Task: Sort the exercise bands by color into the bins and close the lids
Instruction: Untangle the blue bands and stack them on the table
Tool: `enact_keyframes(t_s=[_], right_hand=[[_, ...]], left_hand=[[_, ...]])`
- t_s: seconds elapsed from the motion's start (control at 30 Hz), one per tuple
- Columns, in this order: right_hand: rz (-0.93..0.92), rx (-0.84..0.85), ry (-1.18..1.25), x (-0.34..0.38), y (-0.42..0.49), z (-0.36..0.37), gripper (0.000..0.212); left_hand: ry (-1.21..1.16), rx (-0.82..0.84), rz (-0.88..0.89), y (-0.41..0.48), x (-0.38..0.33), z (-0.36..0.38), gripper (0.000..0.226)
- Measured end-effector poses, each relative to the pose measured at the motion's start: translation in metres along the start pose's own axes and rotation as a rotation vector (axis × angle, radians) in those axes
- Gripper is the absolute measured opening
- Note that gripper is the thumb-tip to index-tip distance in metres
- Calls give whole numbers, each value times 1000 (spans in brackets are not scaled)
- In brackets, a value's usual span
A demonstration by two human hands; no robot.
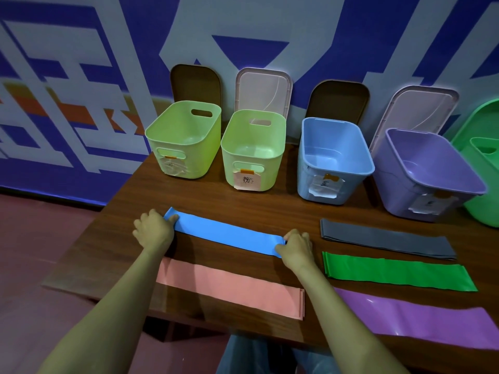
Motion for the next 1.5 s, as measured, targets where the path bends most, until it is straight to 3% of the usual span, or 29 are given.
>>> enact_keyframes(t_s=[0.3,0.53,0.73,1.07,1.23,1.4,1.5], right_hand=[[-66,-116,-69,8,-14,5,34],[-91,-62,75,6,-14,-12,36],[-89,-159,117,-8,-3,-52,26],[-142,-188,-133,-25,2,-40,38],[-159,-193,-105,-29,3,-35,41],[-149,-158,-65,-34,7,-35,42],[-149,-143,-48,-36,9,-36,39]], left_hand=[[-83,3,16,-4,-14,-3,41],[-286,10,34,-10,-21,-11,32],[-490,40,70,-31,-42,-1,32],[-501,24,146,-46,-66,6,24],[-546,22,193,-53,-78,10,15],[-499,31,184,-56,-84,16,21],[-423,39,272,-61,-98,20,25]])
Point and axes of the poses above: each hand's wrist, its own y-axis towards the middle knuckle, its own z-axis out of the palm, x = y × z, the point moved 3 cm from there along y, towards the middle knuckle, and after that the axes turned 15 degrees about z, right-handed, at the moved point
